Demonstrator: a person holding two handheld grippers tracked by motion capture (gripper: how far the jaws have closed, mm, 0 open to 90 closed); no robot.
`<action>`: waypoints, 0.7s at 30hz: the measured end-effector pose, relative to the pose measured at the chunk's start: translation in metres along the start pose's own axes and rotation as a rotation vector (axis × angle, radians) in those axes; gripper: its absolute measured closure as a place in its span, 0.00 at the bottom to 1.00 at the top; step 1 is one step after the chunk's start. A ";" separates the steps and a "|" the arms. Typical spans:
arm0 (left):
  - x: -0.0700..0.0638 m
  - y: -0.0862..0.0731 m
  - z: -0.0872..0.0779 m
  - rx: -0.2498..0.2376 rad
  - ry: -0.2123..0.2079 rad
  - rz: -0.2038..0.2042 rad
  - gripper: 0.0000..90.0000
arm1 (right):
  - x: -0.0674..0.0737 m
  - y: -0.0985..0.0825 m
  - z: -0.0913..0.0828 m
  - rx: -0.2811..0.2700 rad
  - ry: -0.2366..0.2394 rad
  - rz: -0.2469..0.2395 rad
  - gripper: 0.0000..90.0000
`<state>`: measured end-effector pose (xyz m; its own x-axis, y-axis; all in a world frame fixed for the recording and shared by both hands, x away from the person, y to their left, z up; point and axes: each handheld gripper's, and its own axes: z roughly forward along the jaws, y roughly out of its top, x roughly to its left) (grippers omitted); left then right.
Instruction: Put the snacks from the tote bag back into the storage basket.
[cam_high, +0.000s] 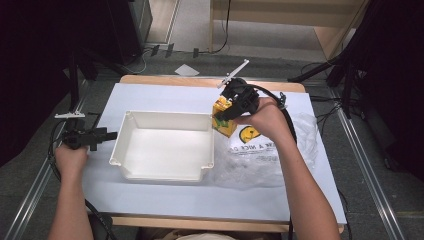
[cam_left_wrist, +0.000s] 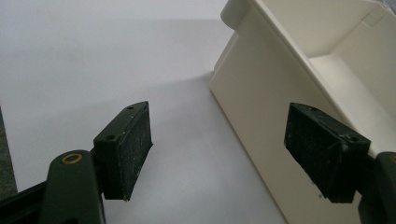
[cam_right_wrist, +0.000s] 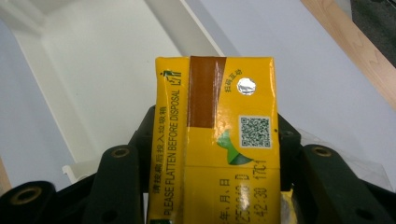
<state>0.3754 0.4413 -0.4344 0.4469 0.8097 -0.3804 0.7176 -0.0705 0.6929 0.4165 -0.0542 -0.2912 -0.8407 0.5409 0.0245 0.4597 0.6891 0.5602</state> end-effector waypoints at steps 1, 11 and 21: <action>0.000 0.000 0.000 0.000 -0.002 0.001 0.27 | 0.000 0.001 0.001 0.001 0.004 0.000 0.59; 0.000 0.001 -0.001 -0.001 -0.007 0.005 0.27 | 0.004 0.007 0.008 0.010 0.022 -0.016 0.59; 0.001 -0.001 0.002 0.005 -0.013 0.001 0.27 | 0.009 0.018 0.011 0.011 0.027 -0.038 0.59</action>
<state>0.3762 0.4404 -0.4367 0.4541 0.8021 -0.3879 0.7202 -0.0741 0.6898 0.4203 -0.0310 -0.2901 -0.8650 0.5012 0.0256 0.4301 0.7142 0.5522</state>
